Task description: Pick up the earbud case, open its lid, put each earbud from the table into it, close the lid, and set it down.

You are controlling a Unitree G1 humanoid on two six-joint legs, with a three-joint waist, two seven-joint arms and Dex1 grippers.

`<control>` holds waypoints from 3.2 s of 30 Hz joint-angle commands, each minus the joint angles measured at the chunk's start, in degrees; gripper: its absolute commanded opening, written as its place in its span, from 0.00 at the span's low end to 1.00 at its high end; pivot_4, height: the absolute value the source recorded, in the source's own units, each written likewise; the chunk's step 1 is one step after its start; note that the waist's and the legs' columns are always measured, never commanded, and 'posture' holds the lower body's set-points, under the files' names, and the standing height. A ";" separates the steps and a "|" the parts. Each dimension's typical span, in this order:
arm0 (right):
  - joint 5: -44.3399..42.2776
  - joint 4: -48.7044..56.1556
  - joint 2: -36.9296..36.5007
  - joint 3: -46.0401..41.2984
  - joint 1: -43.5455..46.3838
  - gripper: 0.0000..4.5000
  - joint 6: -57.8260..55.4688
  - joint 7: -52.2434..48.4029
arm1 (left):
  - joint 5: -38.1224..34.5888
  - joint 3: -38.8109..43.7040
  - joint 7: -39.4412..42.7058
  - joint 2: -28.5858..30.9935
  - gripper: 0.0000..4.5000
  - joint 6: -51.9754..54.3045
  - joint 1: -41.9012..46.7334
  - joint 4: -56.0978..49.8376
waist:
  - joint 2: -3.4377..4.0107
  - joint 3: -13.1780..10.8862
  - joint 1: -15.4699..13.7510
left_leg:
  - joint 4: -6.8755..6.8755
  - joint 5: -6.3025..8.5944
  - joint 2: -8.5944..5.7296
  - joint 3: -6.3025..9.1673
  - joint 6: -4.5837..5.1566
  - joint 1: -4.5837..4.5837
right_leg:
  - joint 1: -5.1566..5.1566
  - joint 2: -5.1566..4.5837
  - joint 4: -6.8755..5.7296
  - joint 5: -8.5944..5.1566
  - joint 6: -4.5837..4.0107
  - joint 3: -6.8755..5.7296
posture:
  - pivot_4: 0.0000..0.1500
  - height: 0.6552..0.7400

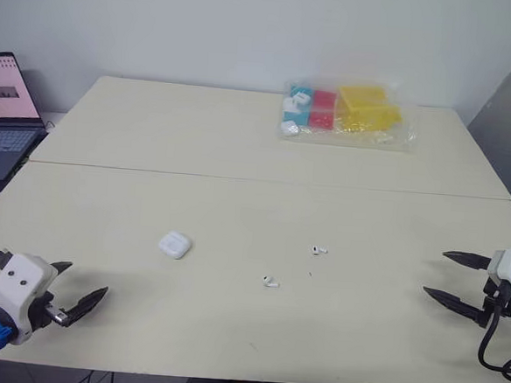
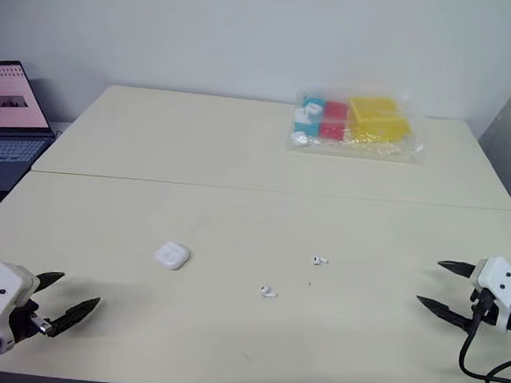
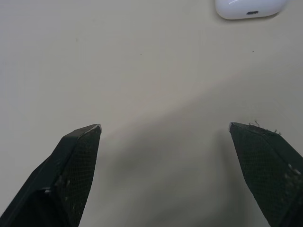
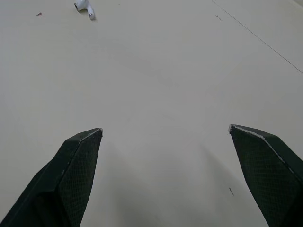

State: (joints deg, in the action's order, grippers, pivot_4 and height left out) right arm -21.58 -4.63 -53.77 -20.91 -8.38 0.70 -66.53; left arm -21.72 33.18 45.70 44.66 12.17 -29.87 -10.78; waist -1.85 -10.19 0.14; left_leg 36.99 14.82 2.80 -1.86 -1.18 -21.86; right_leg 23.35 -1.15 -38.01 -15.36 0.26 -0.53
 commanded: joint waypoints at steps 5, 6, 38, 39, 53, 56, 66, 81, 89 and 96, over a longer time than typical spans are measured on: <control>0.08 6.15 0.86 0.30 0.43 1.00 -3.11 3.20 | -0.43 0.37 2.35 -0.54 1.00 -3.63 3.08 -0.51 | 0.00 0.01 -0.05 | 0.02 0.00 0.00 -0.01 0.00 0.00 | -0.01 0.00 -0.03 0.01 0.01 -0.03 | 1.00 1.00; 0.08 6.87 1.01 0.35 0.36 1.00 -3.66 3.61 | -0.85 0.97 2.57 -0.97 1.00 -4.51 3.76 -0.08 | 0.01 0.01 -0.05 | 0.02 0.00 0.00 0.00 0.00 0.00 | -0.02 0.00 -0.04 0.01 0.01 -0.03 | 1.00 1.00; -4.24 27.82 -0.78 3.03 -0.79 1.00 -12.41 0.58 | -6.20 -3.89 8.74 0.33 1.00 6.34 9.98 -5.64 | -0.02 0.03 0.06 | 0.09 -0.01 -0.01 0.04 0.00 0.09 | -0.10 0.05 -0.08 0.07 0.09 0.00 | 1.00 1.00; -4.48 28.14 -0.77 3.16 0.11 1.00 -13.36 1.14 | -5.93 -4.13 8.25 0.18 1.00 6.61 10.55 -5.37 | -0.04 0.04 0.08 | 0.09 -0.01 -0.01 0.03 0.00 0.08 | -0.10 0.07 -0.07 0.07 0.09 0.01 | 1.00 1.00; -12.45 39.20 -1.98 7.84 13.30 1.00 -32.57 8.97 | -1.02 -18.64 1.15 -2.15 1.00 14.27 24.28 -1.34 | -0.07 0.06 -0.06 | 0.10 -0.01 -0.05 0.08 0.00 0.01 | -0.09 0.05 -0.04 0.09 0.12 0.01 | 1.00 1.00; -12.29 39.79 -1.73 10.03 16.10 1.00 -33.23 9.30 | 1.51 -21.82 -0.06 -2.58 1.00 14.39 28.18 2.35 | -0.07 0.06 -0.06 | 0.11 -0.01 -0.06 0.11 0.00 0.01 | -0.09 0.06 -0.06 0.09 0.11 -0.03 | 1.00 1.00; -11.35 39.55 0.77 17.52 24.61 1.00 -35.15 11.11 | 3.90 -25.90 2.20 -2.92 1.00 13.12 34.37 9.39 | -0.04 0.08 -0.09 | 0.12 -0.01 -0.07 0.12 0.01 0.01 | -0.08 0.05 -0.10 0.10 0.12 -0.02 | 1.00 1.00; -12.21 35.40 1.22 23.05 34.15 1.00 -36.38 4.74 | 4.56 -30.15 8.95 -0.40 0.62 16.55 36.59 11.89 | 0.06 0.14 -0.30 | 0.18 -0.02 -0.10 0.12 0.02 -0.01 | -0.12 0.01 -0.08 0.24 -0.01 -0.03 | 1.00 1.00; -13.08 35.52 2.41 22.05 35.08 1.00 -38.71 6.81 | 2.60 -31.15 14.13 -1.80 0.62 10.35 36.33 8.32 | 0.06 0.15 -0.38 | 0.18 -0.02 -0.11 0.10 0.02 -0.04 | -0.10 -0.04 -0.06 0.25 -0.03 -0.03 | 1.00 1.00; -30.96 40.38 9.38 16.31 34.12 1.00 -67.40 26.25 | 2.82 -36.10 13.28 -11.79 0.62 0.37 43.80 -0.19 | -0.08 0.12 -0.64 | 0.37 -0.02 -0.07 0.22 0.02 -0.27 | -0.07 -0.05 -0.07 0.35 -0.07 -0.07 | 1.00 1.00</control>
State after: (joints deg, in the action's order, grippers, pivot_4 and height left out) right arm -46.22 33.71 -45.93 -1.40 25.27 -60.13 -45.53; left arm -19.10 -3.03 58.94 33.09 16.85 11.97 -7.59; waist -1.93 -10.07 -0.50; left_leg 37.39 14.80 2.74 -1.63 -1.16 -22.13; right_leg 23.28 -1.19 -38.11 -15.00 0.18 -0.60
